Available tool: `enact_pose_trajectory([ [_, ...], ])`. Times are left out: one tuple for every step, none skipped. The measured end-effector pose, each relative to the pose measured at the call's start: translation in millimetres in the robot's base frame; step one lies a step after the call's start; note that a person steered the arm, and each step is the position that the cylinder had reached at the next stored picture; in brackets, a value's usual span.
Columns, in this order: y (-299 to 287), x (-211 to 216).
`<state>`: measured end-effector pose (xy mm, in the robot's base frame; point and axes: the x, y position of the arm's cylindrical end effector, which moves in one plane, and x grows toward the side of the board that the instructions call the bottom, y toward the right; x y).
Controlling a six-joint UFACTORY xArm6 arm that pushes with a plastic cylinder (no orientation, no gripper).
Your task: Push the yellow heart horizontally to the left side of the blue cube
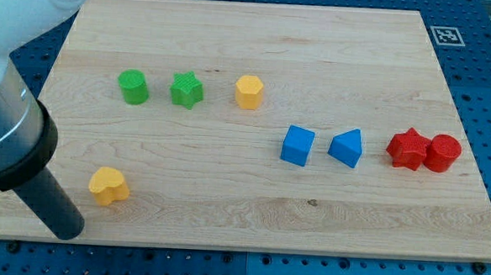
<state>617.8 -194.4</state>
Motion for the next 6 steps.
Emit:
enact_pose_trajectory([
  [0,0],
  [-3,-18],
  [7,-39],
  [40,-51],
  [81,-56],
  [108,-75],
])
